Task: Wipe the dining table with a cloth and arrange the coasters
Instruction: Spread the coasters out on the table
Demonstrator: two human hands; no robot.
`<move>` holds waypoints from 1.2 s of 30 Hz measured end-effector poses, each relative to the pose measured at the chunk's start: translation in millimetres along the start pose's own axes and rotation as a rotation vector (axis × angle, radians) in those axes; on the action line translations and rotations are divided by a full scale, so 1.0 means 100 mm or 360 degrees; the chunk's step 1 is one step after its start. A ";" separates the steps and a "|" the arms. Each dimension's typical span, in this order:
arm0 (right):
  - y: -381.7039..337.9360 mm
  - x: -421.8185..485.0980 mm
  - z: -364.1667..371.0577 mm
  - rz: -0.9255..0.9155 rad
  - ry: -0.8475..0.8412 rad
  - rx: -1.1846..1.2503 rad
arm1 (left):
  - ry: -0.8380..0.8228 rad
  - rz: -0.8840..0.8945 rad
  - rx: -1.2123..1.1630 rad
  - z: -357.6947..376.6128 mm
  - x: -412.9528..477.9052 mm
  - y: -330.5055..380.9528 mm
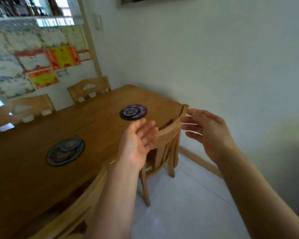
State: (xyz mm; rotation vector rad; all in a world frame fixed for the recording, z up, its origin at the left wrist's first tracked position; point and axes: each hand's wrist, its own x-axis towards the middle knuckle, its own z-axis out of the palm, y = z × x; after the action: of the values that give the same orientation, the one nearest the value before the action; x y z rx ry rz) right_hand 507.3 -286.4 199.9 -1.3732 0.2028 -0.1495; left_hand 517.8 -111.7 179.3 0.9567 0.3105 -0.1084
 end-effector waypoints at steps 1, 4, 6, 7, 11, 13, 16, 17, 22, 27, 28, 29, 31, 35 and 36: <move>0.05 0.11 0.22 0.0016 -0.0054 0.0001 | 0.0050 0.0021 -0.0004 -0.14 0.10 0.12; 0.20 0.39 0.74 0.0078 -0.0139 -0.0005 | 0.0162 0.0031 0.0011 -0.47 0.39 0.40; 0.32 0.59 1.11 0.0144 -0.0170 -0.0001 | 0.0220 0.0028 0.0029 -0.74 0.62 0.58; 0.37 0.67 1.25 0.0170 -0.0178 0.0008 | 0.0234 0.0020 0.0033 -0.82 0.70 0.65; 0.58 0.96 1.74 0.0278 -0.0291 -0.0056 | 0.0327 0.0028 0.0029 -1.15 1.03 0.87; 0.70 1.12 1.96 0.0325 -0.0373 -0.0101 | 0.0382 0.0011 0.0003 -1.28 1.20 0.96; 0.84 1.38 2.19 0.0368 -0.0429 -0.0152 | 0.0458 -0.0029 -0.0032 -1.42 1.49 1.03; 0.88 1.49 2.28 0.0392 -0.0448 -0.0172 | 0.0486 -0.0040 -0.0045 -1.45 1.60 1.05; 1.12 2.05 2.54 0.0512 -0.0540 -0.0253 | 0.0566 -0.0051 -0.0073 -1.58 2.14 1.04; 1.33 2.86 2.60 0.0641 -0.0596 -0.0267 | 0.0666 -0.0105 -0.0222 -1.48 2.93 0.95; 1.39 3.15 2.59 0.0670 -0.0607 -0.0292 | 0.0687 -0.0144 -0.0232 -1.40 3.21 0.90; 1.43 3.22 2.57 0.0676 -0.0582 -0.0304 | 0.0701 -0.0156 -0.0248 -1.38 3.28 0.88; 1.54 3.60 2.53 0.0702 -0.0561 -0.0348 | 0.0686 -0.0210 -0.0265 -1.26 3.64 0.82; 1.76 4.34 2.50 0.0748 -0.0517 -0.0449 | 0.0721 -0.0365 -0.0098 -0.99 4.47 0.63; 1.83 4.53 2.50 0.0767 -0.0514 -0.0481 | 0.0724 -0.0418 0.0002 -0.93 4.67 0.57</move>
State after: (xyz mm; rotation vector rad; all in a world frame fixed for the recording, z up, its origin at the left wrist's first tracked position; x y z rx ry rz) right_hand 1002.9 -113.6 41.0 -1.5849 0.2862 0.5205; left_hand 955.0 17.8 30.6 0.9322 0.8562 -0.1303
